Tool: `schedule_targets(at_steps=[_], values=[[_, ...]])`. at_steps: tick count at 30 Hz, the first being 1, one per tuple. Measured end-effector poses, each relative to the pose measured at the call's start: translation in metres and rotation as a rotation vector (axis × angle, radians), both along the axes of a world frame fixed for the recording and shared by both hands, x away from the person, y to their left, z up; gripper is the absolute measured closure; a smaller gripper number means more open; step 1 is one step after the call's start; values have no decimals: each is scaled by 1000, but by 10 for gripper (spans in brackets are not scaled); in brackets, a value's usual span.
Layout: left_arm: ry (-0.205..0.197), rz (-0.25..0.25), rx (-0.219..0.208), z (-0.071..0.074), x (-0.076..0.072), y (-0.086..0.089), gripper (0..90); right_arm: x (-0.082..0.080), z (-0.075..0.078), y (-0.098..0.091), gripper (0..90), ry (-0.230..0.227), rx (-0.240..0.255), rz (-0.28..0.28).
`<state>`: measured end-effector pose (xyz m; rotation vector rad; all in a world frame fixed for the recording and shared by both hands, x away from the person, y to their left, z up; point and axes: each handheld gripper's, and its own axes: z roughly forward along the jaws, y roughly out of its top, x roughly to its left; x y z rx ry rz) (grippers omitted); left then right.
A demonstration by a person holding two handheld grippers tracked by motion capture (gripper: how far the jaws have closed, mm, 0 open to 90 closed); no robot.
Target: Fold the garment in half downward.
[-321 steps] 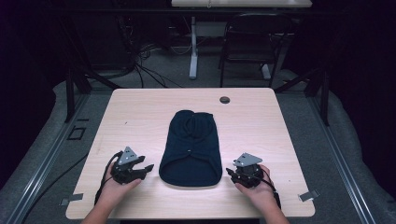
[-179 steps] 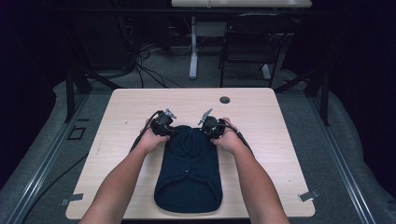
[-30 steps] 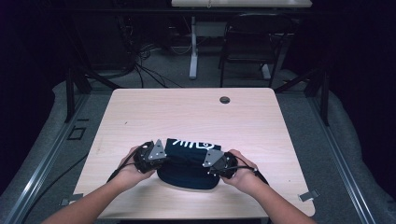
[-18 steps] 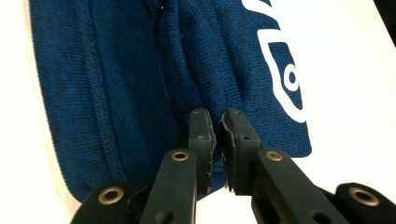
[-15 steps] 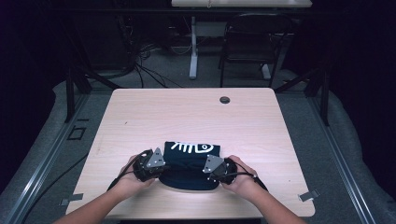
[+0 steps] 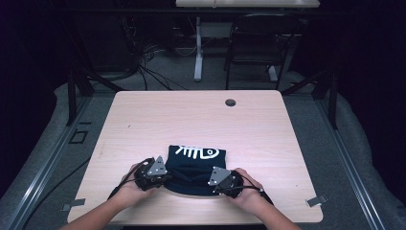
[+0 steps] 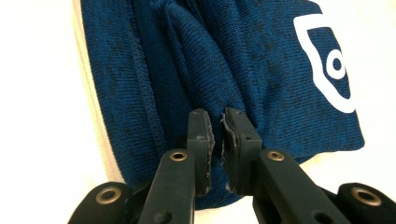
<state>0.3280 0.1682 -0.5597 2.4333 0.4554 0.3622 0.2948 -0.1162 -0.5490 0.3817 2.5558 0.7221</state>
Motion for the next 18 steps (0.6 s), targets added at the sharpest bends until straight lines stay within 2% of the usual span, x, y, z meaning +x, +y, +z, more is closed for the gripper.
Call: schedule_targets(at_steps=[2,5,8,10,13,16,18], values=[[6,0,1,0,-1,0,809,-1,0,-1,801,8,-1,-2],[8,1,1,-1,-3,0,806,-4,-3,-1,787,23,24,-7],[18,4,-4,-1,-6,1,799,-6,-4,-1,776,28,0,3],[20,5,-10,-1,-7,2,794,-8,-6,0,764,33,19,-2],[32,11,-21,-1,-8,2,786,-10,-8,-1,761,33,20,-1],[36,21,-24,-1,-7,0,786,-8,-8,-3,771,29,-6,-2],[33,31,-29,-2,-6,-2,786,-5,-10,-5,774,29,0,-15]])
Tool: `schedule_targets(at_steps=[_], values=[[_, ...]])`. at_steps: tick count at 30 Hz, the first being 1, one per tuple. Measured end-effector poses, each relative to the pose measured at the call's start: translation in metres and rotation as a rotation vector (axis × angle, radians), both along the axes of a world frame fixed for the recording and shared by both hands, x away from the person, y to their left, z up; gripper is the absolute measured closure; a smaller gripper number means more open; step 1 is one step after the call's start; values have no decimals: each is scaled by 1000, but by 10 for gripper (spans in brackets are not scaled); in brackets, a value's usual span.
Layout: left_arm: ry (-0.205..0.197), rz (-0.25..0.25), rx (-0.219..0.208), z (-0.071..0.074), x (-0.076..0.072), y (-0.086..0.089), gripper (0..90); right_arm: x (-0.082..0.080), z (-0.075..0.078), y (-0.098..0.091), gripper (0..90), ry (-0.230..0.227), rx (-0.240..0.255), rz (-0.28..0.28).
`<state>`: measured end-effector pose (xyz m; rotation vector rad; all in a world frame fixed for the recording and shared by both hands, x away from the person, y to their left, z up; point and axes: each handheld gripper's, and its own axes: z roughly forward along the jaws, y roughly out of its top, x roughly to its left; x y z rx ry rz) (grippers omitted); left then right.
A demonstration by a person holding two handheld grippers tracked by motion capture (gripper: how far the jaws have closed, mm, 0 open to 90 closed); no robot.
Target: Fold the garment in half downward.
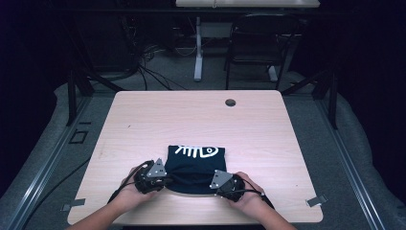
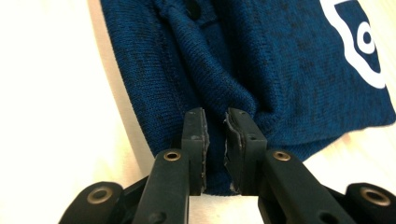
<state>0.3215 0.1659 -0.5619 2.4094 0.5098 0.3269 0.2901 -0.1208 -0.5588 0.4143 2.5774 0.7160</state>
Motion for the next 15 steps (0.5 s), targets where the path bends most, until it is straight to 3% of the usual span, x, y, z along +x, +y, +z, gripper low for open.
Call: schedule_targets(at_steps=[3,10,15], values=[[2,12,8,0,4,-3,786,7,0,-2,774,-2,4,-18],[14,64,-20,-1,14,-6,786,21,1,-4,765,6,35,-53],[19,76,-33,-1,16,-5,782,26,2,-5,759,16,55,-70]])
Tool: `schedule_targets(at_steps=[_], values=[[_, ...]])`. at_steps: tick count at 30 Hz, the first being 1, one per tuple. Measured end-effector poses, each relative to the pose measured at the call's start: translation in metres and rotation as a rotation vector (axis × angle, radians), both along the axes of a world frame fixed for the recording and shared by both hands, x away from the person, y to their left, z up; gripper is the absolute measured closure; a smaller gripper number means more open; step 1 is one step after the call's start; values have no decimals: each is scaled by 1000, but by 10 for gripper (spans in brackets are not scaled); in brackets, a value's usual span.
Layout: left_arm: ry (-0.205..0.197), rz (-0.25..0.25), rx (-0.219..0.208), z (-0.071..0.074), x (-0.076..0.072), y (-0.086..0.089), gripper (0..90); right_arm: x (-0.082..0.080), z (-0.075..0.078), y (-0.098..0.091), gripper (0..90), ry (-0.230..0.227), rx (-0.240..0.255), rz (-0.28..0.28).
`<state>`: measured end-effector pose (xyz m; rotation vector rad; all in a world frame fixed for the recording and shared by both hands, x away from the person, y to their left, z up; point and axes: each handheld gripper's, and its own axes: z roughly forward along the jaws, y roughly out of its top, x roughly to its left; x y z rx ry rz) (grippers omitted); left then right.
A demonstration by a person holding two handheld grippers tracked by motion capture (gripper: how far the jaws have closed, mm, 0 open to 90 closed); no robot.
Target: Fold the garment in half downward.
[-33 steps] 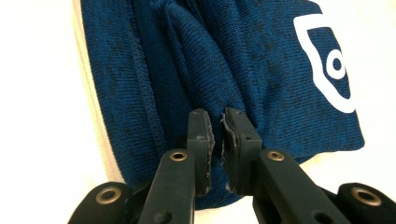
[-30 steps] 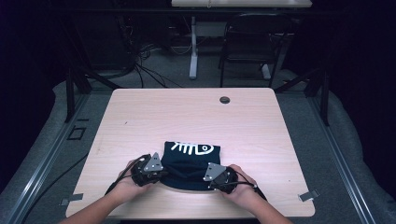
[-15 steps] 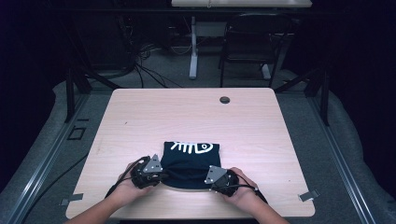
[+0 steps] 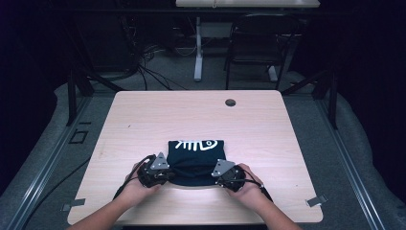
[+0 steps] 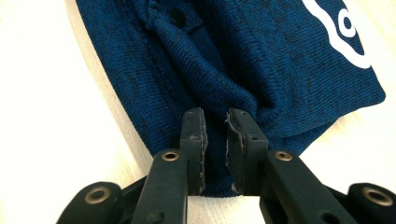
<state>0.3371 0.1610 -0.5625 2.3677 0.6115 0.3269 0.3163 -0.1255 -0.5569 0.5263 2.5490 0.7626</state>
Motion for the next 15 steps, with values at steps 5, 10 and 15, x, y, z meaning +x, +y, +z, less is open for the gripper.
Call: schedule_targets(at_steps=[5,10,15], values=[[14,5,-38,3,-4,4,738,-4,4,-1,734,1,6,7],[21,40,-90,9,-8,12,654,-13,7,-1,706,-6,29,12],[14,63,-115,18,-13,21,606,-18,14,-7,683,10,44,0]])
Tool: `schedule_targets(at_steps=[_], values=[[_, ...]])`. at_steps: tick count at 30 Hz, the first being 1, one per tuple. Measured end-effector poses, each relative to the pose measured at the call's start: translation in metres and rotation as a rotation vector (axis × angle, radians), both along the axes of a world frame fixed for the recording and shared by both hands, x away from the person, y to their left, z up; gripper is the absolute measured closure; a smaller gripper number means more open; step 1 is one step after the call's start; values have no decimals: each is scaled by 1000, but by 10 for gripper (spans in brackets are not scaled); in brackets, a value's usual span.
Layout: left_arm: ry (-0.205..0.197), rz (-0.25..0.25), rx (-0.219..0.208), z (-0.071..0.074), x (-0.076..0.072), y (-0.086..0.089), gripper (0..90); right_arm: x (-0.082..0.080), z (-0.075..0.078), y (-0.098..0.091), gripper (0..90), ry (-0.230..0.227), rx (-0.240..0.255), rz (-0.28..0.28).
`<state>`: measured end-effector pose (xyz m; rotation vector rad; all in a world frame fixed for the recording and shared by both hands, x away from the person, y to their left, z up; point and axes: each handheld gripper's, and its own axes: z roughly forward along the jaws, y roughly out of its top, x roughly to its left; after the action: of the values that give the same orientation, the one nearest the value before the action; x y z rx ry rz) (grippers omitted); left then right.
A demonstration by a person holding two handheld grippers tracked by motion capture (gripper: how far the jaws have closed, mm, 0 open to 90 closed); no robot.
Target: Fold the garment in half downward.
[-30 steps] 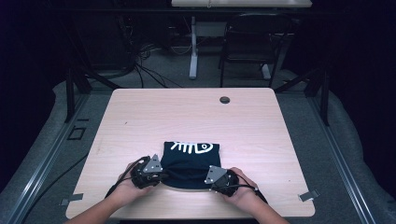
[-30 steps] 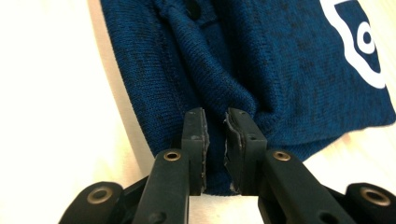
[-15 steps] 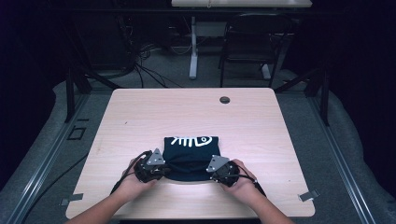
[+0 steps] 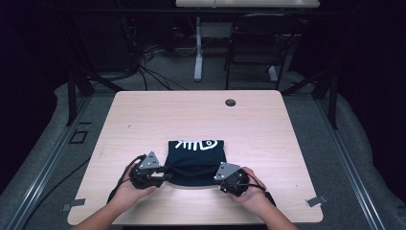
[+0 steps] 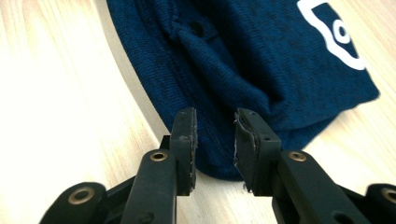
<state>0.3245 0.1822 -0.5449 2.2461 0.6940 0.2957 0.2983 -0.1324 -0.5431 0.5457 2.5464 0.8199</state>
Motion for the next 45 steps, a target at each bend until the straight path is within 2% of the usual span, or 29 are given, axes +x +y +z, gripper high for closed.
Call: schedule_targets(at_steps=[1,2,4,9,14,18,24,27,31,34,38,45], values=[[-1,5,-3,2,0,2,594,0,2,-2,683,2,-2,-3],[-3,11,-6,3,-1,5,591,0,3,-3,683,11,19,-7],[-5,25,-13,6,-1,11,586,0,8,-7,678,25,32,-14],[-10,65,-31,10,-3,23,580,-4,16,-14,657,22,70,-37],[-7,95,-48,12,-7,33,578,-10,21,-20,639,21,80,-60],[-12,117,-55,13,-11,39,577,-13,22,-26,631,18,111,-87],[7,157,-84,8,-15,46,571,-18,23,-37,613,27,132,-128],[11,179,-110,3,-17,49,571,-21,22,-41,609,21,132,-148],[20,199,-120,-5,-20,53,571,-22,17,-48,600,6,117,-174],[12,208,-101,-10,-20,56,570,-22,12,-53,597,10,129,-194],[19,214,-117,-13,-20,60,567,-21,5,-58,592,14,150,-219],[-1,229,-88,-18,-19,64,563,-19,-4,-61,584,8,170,-248]])
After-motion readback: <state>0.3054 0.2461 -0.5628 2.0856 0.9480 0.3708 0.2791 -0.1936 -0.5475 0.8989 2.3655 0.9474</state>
